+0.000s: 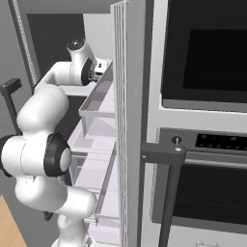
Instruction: Take the strawberry from the fridge and place it on top of the pancake, located on the dining counter.
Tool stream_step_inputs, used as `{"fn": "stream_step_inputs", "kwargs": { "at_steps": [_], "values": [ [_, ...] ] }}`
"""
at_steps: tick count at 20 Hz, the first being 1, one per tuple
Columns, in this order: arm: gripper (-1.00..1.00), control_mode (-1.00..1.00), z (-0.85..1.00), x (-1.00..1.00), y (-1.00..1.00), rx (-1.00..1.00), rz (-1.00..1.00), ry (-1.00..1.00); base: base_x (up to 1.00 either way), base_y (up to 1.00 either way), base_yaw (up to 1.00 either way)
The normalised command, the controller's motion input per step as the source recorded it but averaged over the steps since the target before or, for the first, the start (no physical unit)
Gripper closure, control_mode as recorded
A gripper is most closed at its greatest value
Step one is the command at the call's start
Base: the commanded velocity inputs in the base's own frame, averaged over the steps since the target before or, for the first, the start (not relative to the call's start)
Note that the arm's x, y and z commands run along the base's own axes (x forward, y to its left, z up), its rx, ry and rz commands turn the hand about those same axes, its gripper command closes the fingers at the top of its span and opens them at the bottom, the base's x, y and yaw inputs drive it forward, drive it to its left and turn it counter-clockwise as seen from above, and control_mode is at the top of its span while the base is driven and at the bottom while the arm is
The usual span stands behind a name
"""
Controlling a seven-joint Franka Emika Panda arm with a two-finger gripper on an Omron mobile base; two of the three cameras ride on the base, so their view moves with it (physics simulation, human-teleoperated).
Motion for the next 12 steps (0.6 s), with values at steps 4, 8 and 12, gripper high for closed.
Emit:
{"fn": "stream_step_inputs", "kwargs": {
  "at_steps": [4,8,12],
  "values": [
    [1.0,-1.0,0.04,-0.46,0.0,0.0,0.0,-0.1,0.0,0.0,0.0],
    [1.0,-1.0,0.28,-0.89,-0.13,0.01,0.01,-0.01,0.0,0.0,0.0],
    [1.0,-1.0,0.24,-1.0,0.34,0.0,0.05,0.02,0.0,0.0,0.0]
  ]
}}
